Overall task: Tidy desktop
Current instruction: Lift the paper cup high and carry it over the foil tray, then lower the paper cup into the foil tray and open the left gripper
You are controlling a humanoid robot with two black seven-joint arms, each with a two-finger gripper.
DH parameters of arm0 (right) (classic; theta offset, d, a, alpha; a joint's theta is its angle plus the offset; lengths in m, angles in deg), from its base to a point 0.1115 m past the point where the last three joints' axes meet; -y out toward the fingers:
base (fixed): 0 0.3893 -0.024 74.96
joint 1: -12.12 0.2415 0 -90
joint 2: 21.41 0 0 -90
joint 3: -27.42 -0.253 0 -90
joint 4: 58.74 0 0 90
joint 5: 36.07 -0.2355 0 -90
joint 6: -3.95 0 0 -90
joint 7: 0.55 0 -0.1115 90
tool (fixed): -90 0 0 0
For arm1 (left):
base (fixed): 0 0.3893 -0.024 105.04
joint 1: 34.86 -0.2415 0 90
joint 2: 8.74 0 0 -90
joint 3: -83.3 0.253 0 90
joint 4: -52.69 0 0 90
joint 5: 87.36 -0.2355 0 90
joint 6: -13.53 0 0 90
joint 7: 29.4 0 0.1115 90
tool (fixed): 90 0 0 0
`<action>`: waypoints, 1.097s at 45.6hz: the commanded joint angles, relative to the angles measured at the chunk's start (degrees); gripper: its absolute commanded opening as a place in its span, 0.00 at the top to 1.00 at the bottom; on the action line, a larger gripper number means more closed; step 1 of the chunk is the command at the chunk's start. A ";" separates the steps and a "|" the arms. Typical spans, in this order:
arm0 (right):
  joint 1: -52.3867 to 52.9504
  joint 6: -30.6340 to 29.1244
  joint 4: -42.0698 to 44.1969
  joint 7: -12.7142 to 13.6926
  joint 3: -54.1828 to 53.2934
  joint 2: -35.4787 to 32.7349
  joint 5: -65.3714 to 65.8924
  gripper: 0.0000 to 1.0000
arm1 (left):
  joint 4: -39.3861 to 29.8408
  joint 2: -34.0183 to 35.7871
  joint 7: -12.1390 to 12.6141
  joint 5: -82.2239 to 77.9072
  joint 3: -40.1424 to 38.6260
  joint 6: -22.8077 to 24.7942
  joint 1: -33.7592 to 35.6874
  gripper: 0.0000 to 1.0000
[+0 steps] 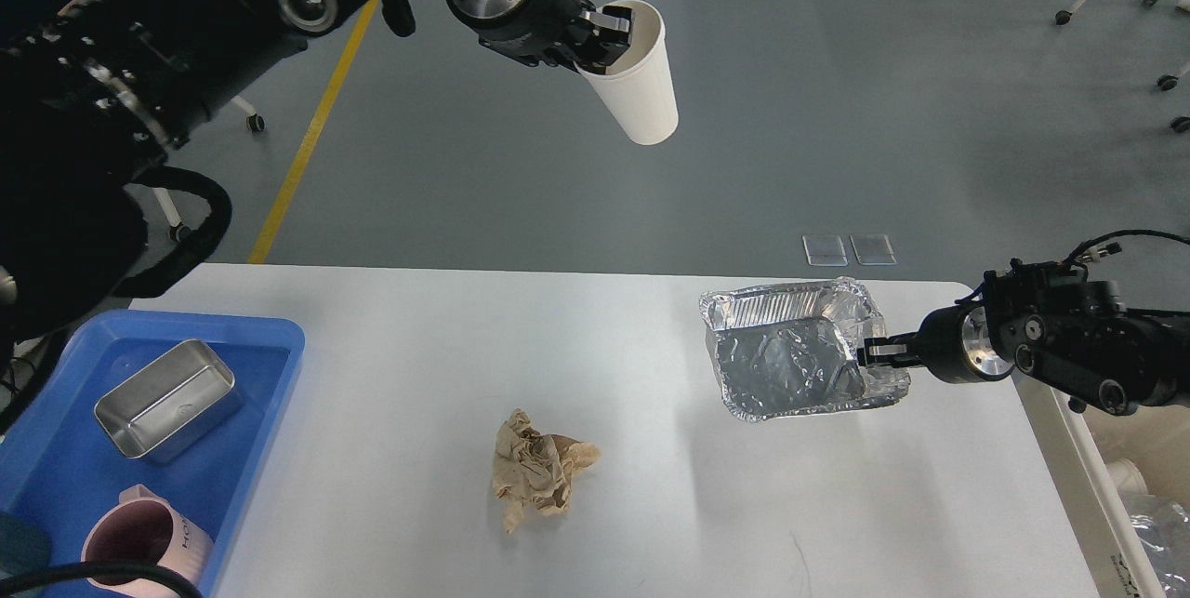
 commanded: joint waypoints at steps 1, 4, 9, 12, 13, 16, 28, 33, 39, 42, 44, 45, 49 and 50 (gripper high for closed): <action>0.56 -2.30 -0.89 0.14 -0.55 0.27 -0.51 1.00 | 2.40 -6.16 0.00 -0.09 0.71 -1.14 -0.23 1.00; 0.99 -3.45 -0.89 0.23 -0.55 0.97 -2.17 1.00 | 2.67 -8.36 0.09 -0.26 0.89 -2.19 -0.41 1.00; 1.78 -4.24 -0.89 0.41 -0.29 2.12 -5.60 1.00 | 2.75 -10.74 0.09 -0.52 1.41 -3.07 -1.20 1.00; 2.40 -4.94 -0.80 0.93 -0.37 2.91 -6.57 1.00 | 2.67 -11.00 0.09 -0.53 2.64 -3.86 -1.55 1.00; 2.49 -5.20 -0.80 1.28 -0.37 3.17 -6.84 1.00 | 2.67 -11.00 0.09 -0.35 3.00 -4.04 -1.64 1.00; 2.67 -5.21 -0.54 2.43 -0.37 4.22 -7.89 1.00 | 2.67 -11.09 0.09 -0.09 3.53 -4.22 -1.73 1.00; 2.93 -5.47 2.71 6.47 -0.11 8.09 -12.46 1.00 | 2.67 -11.18 0.61 -0.26 4.14 -4.31 -3.66 1.00; 2.84 -6.00 5.08 8.14 -0.02 9.32 -13.95 1.00 | 2.67 -11.27 0.70 -0.35 4.49 -4.57 -4.19 1.00; 2.93 -6.09 6.58 9.46 -0.02 9.94 -14.57 1.00 | 2.67 -11.36 0.79 -0.44 4.49 -5.19 -5.24 1.00; 3.19 -6.09 6.58 10.34 -0.02 9.94 -14.92 1.00 | 2.67 -11.36 0.79 -0.53 4.49 -5.27 -5.86 1.00; 3.54 -6.09 6.50 10.60 -0.02 9.94 -15.10 1.00 | 2.67 -11.36 0.79 -0.53 4.58 -5.36 -6.29 1.00; 3.89 -6.17 6.50 10.69 -0.02 9.94 -15.19 1.00 | 2.67 -11.36 0.79 -0.61 4.58 -5.53 -6.47 1.00; 4.60 -6.96 6.41 10.78 -0.02 9.85 -15.63 1.00 | 2.58 -11.36 0.88 -0.88 4.58 -6.15 -7.79 1.00; 4.77 -7.14 6.49 10.87 -0.02 9.94 -15.71 1.00 | 2.58 -11.36 0.88 -0.88 4.67 -6.15 -8.14 1.00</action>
